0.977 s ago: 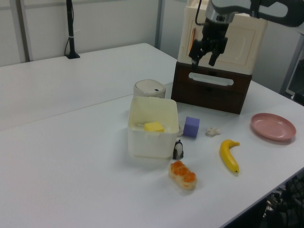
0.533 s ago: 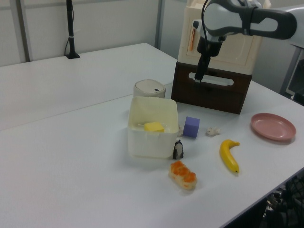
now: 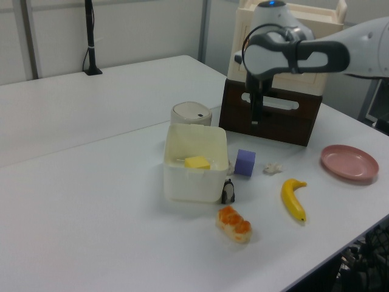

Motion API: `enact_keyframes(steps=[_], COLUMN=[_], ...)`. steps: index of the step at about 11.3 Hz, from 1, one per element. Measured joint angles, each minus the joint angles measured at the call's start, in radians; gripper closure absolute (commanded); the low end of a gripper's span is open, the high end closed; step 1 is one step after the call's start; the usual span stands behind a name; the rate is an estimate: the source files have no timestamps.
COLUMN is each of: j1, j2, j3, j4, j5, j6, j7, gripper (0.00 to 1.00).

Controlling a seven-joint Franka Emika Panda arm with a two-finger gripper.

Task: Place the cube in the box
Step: 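Move the gripper down over the purple cube beside the box, then lower the gripper around the purple cube and close on it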

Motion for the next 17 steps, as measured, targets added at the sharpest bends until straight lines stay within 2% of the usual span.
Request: enact_keyframes(steps=[4,9,11,13,17], j1=[0.0,-0.001,-0.005,-0.019,-0.024], j2=[0.091,0.16,0.166,0.169,0.175], j3=[0.0,-0.002,-0.002,-0.002,-0.002], j4=[0.0,0.0,-0.001,-0.027,-0.068], j5=[-0.008,-0.034,0.016,0.09,0.1], j6=[0.04,0.064,0.078,0.181,0.227], j7=[-0.003,-0.003,-0.003,-0.003,-0.021], gripper=[0.0,0.0,0.0,0.0,0.0])
